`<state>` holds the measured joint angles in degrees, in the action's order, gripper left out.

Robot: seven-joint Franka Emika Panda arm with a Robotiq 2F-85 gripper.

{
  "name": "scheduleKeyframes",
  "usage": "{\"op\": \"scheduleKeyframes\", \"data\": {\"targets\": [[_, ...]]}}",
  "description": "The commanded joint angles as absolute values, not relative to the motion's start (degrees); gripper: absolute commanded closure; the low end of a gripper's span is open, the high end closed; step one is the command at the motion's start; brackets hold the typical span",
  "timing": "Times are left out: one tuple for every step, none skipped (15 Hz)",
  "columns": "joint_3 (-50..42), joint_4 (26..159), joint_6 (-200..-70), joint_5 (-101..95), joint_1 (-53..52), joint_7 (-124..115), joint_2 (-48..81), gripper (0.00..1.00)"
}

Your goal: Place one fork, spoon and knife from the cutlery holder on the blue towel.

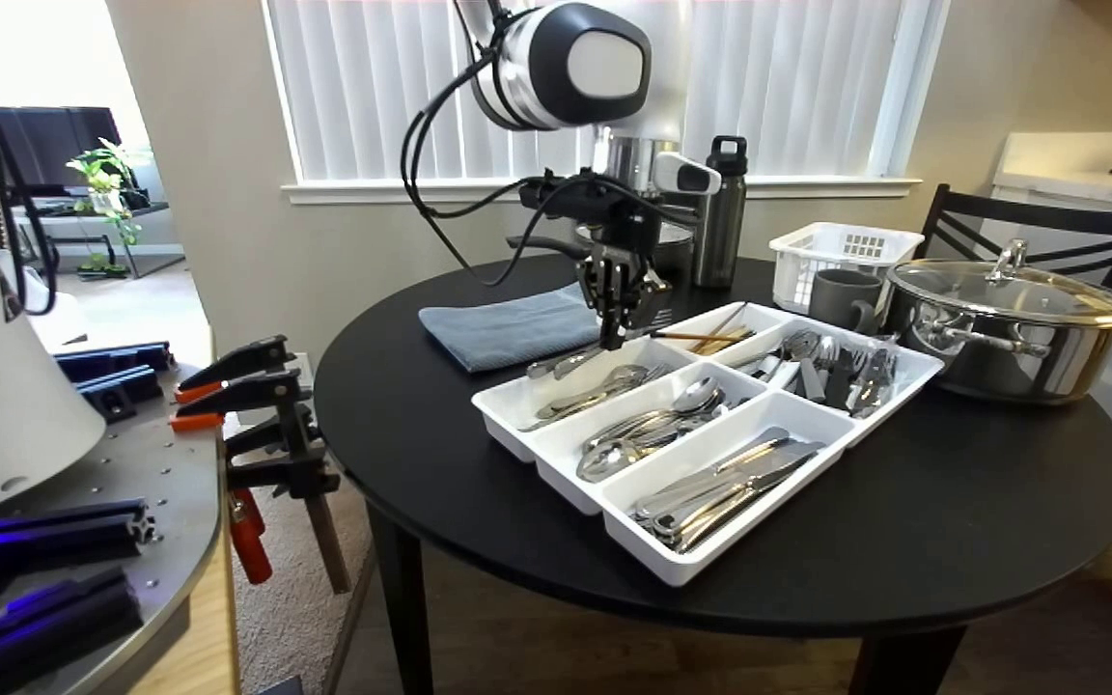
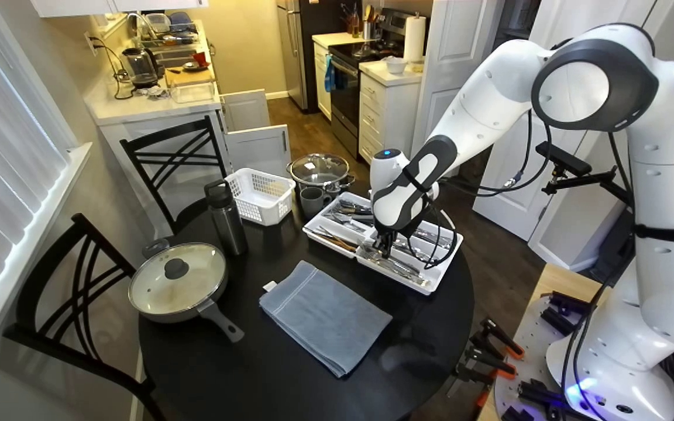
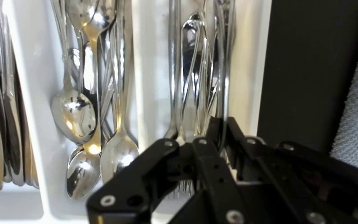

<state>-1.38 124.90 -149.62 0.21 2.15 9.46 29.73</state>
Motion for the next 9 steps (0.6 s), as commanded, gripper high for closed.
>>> {"op": "scheduleKeyframes", "data": {"targets": [[-2.69,124.2,-145.5,-2.99,0.87,6.42,29.8,0.98],[-2.96,123.91,-144.97,-3.52,0.73,5.83,30.47,0.98],[-2.93,123.66,-144.37,-3.62,0.88,5.94,31.24,0.98],[-2.96,123.5,-143.97,-3.77,0.95,5.95,31.85,0.98],[-2.94,123.27,-143.61,-3.8,1.03,6.08,32.51,0.98],[-2.89,123.13,-143.51,-3.75,1.08,6.19,33.04,0.98],[-2.9,122.98,-143.48,-3.74,1.06,6.21,33.61,0.98],[-2.97,122.83,-143.62,-3.81,0.94,6.08,34.14,0.98],[-2.99,122.58,-144.09,-3.86,0.88,6.05,34.83,0.98]]}}
